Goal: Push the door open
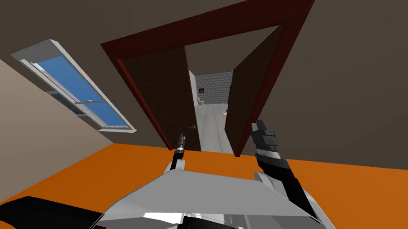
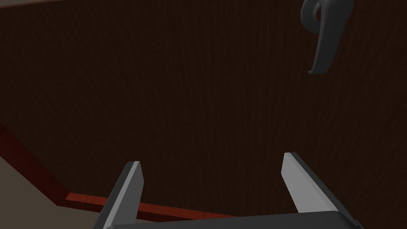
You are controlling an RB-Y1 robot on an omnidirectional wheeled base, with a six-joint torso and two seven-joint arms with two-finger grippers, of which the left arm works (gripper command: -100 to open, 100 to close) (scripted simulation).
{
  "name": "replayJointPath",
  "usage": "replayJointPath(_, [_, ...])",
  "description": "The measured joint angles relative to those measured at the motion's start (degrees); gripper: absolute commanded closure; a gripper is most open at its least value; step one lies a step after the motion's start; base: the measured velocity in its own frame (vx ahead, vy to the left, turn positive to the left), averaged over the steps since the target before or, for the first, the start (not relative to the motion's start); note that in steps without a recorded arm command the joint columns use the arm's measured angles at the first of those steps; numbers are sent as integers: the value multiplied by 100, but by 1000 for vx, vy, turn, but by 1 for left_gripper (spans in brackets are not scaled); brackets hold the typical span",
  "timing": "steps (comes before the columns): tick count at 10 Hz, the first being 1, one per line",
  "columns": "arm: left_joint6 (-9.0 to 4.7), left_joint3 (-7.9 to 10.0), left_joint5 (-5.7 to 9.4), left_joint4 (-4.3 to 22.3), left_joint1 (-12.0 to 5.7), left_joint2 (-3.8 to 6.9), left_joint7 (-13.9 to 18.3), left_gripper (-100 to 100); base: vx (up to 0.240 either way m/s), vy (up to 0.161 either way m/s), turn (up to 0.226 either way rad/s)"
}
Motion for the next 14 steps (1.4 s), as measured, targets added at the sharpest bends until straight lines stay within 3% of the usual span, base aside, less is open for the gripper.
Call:
replayJointPath(5, [-92,72,15,728,-272,-8,-21,-100,30,73,-96])
replayJointPath(14, [-355,208,36,2151,-820,-117,-96,-100,31,88,-122])
